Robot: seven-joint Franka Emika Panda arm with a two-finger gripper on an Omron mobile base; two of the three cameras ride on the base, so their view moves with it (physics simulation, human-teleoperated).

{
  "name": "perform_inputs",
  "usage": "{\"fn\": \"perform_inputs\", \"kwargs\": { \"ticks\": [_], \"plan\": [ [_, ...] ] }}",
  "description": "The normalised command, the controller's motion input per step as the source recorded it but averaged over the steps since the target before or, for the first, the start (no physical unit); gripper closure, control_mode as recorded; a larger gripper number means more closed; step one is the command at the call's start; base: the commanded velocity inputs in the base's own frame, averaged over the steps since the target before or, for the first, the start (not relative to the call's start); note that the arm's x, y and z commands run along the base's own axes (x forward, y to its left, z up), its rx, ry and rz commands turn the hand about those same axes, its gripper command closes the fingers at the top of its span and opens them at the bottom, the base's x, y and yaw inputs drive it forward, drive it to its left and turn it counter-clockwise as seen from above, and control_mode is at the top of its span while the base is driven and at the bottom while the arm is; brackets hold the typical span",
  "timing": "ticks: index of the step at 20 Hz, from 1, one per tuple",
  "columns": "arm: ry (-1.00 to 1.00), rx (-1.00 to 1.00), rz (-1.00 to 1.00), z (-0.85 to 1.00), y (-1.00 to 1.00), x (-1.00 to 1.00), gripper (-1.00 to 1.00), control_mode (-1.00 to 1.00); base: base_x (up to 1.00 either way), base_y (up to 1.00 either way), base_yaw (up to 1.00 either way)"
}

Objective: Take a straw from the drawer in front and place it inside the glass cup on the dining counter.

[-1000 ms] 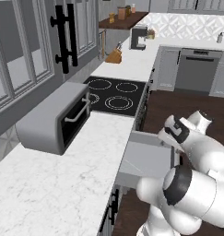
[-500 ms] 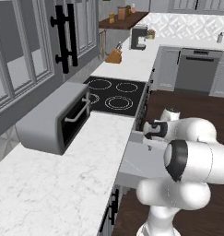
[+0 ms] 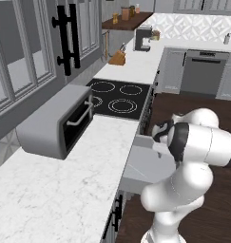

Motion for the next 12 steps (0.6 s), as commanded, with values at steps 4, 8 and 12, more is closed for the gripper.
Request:
{"fn": "perform_inputs", "kwargs": {
  "ticks": [4, 8, 12],
  "plan": [
    [0.0, 0.0, -0.03, -0.33, 0.0, 0.0, -1.0, -1.0, 0.0, 0.0, 0.0],
    [0.0, 0.0, -0.02, -0.31, -0.01, 0.04, -1.0, -1.0, 0.0, 0.0, 0.0],
    [0.0, -0.01, -0.03, -0.29, -0.18, 0.0, -1.0, -1.0, 0.0, 0.0, 0.0]
  ]
}}
